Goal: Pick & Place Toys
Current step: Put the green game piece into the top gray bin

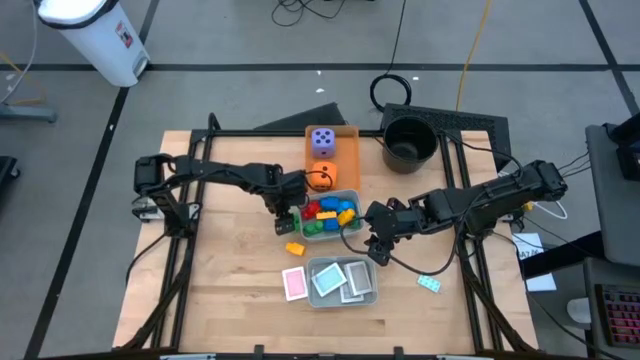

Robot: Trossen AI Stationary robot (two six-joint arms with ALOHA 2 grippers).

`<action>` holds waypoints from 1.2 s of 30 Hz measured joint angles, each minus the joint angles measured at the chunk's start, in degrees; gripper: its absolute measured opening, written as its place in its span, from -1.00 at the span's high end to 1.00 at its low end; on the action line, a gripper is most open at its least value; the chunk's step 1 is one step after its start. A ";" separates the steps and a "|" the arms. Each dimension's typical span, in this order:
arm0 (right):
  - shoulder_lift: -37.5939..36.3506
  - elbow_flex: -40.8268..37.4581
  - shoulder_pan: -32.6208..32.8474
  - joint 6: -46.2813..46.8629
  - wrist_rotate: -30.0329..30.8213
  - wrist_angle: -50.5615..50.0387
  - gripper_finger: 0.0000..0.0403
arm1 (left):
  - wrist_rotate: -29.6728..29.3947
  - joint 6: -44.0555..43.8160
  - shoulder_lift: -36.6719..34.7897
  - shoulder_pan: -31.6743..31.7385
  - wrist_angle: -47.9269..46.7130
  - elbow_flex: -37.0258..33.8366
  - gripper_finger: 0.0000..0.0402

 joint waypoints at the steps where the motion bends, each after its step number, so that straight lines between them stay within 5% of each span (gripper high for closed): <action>1: 0.00 0.00 0.00 0.00 0.00 0.00 0.03 | -0.07 0.10 0.00 0.01 -0.02 0.00 -0.08; 20: 0.00 0.00 0.00 0.87 -0.01 0.00 0.03 | -1.52 -0.71 -0.04 0.64 -3.16 3.26 -0.11; 32: 0.00 0.00 0.65 1.49 0.00 0.02 0.03 | -5.25 2.22 -0.11 -4.34 -6.54 8.24 -0.90; 36: 0.00 0.00 1.92 1.49 0.03 0.04 0.03 | -10.52 2.30 -0.11 -7.04 -6.45 8.24 -0.93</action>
